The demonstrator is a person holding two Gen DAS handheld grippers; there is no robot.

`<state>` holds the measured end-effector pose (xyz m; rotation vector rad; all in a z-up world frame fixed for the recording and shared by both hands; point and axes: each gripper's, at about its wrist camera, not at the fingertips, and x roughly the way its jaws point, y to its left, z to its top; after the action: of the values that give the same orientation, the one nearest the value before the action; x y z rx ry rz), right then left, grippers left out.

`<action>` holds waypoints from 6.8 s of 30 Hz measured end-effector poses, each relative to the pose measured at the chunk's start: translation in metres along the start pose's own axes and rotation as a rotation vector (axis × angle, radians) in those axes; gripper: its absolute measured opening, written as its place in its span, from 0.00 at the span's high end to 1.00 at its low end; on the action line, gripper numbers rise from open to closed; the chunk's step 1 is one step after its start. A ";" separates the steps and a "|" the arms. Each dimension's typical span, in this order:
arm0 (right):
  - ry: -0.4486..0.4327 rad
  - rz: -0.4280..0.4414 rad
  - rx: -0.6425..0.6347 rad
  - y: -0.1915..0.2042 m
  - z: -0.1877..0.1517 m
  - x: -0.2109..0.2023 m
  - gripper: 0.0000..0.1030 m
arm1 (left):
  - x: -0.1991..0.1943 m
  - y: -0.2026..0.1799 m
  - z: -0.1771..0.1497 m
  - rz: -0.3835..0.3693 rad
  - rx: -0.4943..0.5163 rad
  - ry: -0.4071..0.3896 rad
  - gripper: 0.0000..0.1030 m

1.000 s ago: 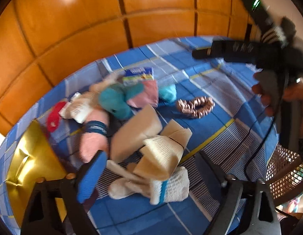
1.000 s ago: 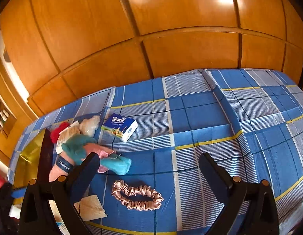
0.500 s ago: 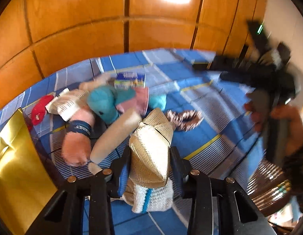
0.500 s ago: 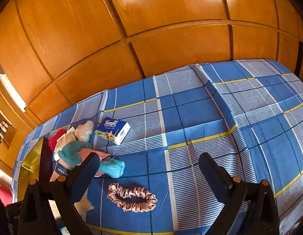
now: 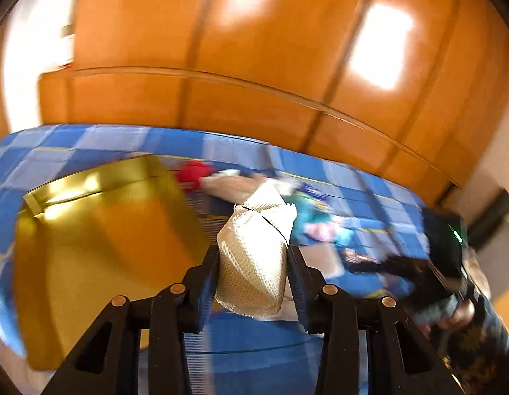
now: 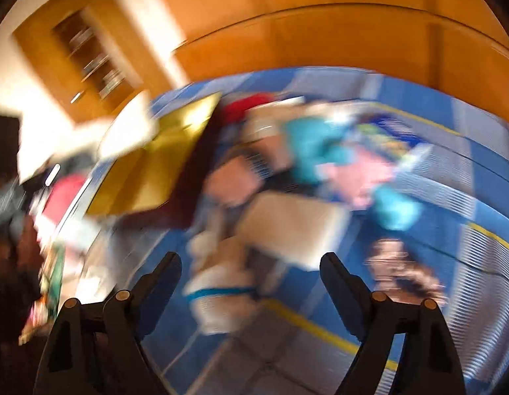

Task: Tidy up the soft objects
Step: 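Lower the cloth bundle into the tray with left tool while right grasps the knit glove, then carry the white knit glove into the gold tray and open the right tool, then grasp the white foam pad with the left tool, then carry the foam pad into the tray with left tool while right grasps the scrunchie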

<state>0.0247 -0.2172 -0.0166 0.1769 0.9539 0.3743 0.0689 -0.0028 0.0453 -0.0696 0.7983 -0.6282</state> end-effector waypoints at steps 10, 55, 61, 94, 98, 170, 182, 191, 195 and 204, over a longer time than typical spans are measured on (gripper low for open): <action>0.157 -0.134 -0.220 0.041 -0.014 0.056 0.55 | 0.011 0.122 0.009 0.265 -0.325 0.030 0.59; 0.130 -0.176 -0.198 0.039 -0.017 0.057 0.57 | -0.003 0.065 -0.018 0.535 -0.158 -0.080 0.15; 0.121 -0.223 -0.193 0.047 -0.020 0.056 0.58 | -0.008 0.061 -0.028 0.576 -0.159 -0.073 0.14; 0.042 -0.150 -0.360 0.147 0.098 0.082 0.64 | -0.050 0.088 -0.042 0.636 -0.217 -0.157 0.11; 0.094 -0.212 -0.409 0.161 0.110 0.125 0.64 | -0.054 0.094 -0.043 0.649 -0.224 -0.162 0.11; -0.288 -0.447 0.451 -0.121 0.000 -0.080 0.33 | 0.201 -0.122 -0.033 0.013 0.775 0.419 0.00; -0.247 -0.634 0.207 -0.083 0.008 -0.064 0.33 | 0.203 -0.120 -0.039 -0.038 0.672 0.395 0.28; -0.290 -0.670 0.018 -0.044 0.012 -0.062 0.33 | 0.183 -0.116 -0.045 -0.022 0.589 0.335 0.28; -0.296 -0.661 0.005 -0.039 0.011 -0.063 0.33 | 0.166 -0.116 -0.044 -0.015 0.545 0.290 0.28; -0.322 -0.663 -0.043 -0.023 0.010 -0.065 0.33 | 0.132 -0.111 -0.039 0.004 0.458 0.222 0.28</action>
<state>0.0040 -0.2634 0.0317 -0.1201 0.6374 -0.2416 0.0563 -0.1599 -0.0355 0.4261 0.8495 -0.8112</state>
